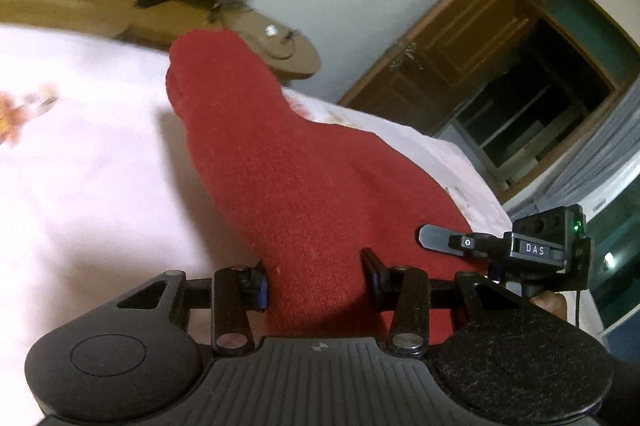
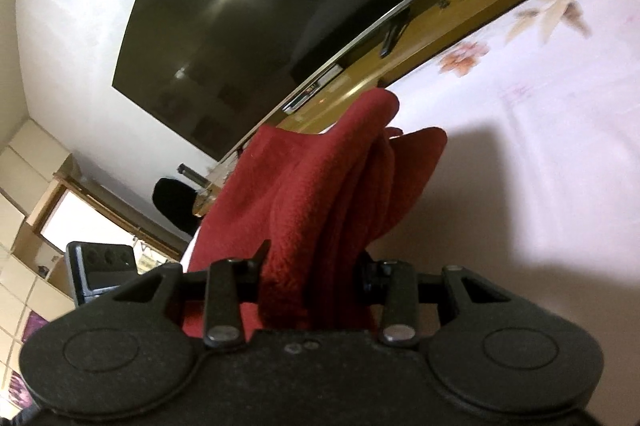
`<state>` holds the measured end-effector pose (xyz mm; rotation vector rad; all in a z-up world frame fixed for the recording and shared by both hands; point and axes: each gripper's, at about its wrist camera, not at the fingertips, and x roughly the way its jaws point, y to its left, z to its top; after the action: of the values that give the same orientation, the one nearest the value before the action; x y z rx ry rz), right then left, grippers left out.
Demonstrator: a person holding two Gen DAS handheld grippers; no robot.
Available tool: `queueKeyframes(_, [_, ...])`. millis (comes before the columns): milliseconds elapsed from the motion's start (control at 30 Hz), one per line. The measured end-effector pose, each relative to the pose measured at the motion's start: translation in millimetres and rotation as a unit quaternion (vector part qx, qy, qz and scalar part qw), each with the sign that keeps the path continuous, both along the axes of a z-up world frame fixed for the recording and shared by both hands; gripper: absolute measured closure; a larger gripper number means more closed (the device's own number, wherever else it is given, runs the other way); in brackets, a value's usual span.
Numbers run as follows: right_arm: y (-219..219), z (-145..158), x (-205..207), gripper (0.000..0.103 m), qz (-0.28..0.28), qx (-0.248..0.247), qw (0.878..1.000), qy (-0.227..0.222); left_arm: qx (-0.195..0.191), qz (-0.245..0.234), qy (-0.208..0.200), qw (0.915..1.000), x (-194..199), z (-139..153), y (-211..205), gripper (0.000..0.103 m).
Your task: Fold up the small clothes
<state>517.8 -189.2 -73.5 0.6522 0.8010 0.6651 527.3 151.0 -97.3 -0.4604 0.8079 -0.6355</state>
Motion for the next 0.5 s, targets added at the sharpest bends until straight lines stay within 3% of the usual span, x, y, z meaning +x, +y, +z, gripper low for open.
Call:
queueKeyframes(100, [22.9,-17.5,6.0,0.065,0.006,0.002,1.0,0.025,0.003,0.012,0.033,0.9994,1.3,-27.7,25.8,0.06])
queueKeyframes(133, [29.8,-28.5,9.1,0.063,0.008,-0.007,0.999,0.039,0.012,0.026,0.055,0.9981,3.2,-43.6,34.4,0.047])
queueKeyframes(167, [35.5,-39.9,11.8,0.062,0.005,-0.03,0.998,0.05,0.005,0.035,0.061,0.9975,1.9,-53.5,39.4,0.046])
queueKeyframes(200, [40.2,-52.8,14.2,0.061,-0.005,-0.061,0.996,0.066,-0.021,0.042,0.049,0.9977,-2.4,-59.4,46.2,0.046])
queueKeyframes(267, [33.0,-64.2,13.5,0.06,-0.024,-0.022,0.997,0.068,-0.034,0.055,0.043,0.997,-8.1,-61.8,51.6,0.046])
queueKeyframes(400, [36.0,-49.6,11.4,0.057,-0.028,-0.065,0.996,0.047,0.012,0.09,0.006,0.9959,-29.1,-46.2,56.3,0.041])
queueKeyframes(500, [36.4,-28.4,3.8,0.062,-0.041,-0.113,0.993,0.016,0.028,0.111,-0.019,0.9932,-50.4,-30.4,65.3,0.041])
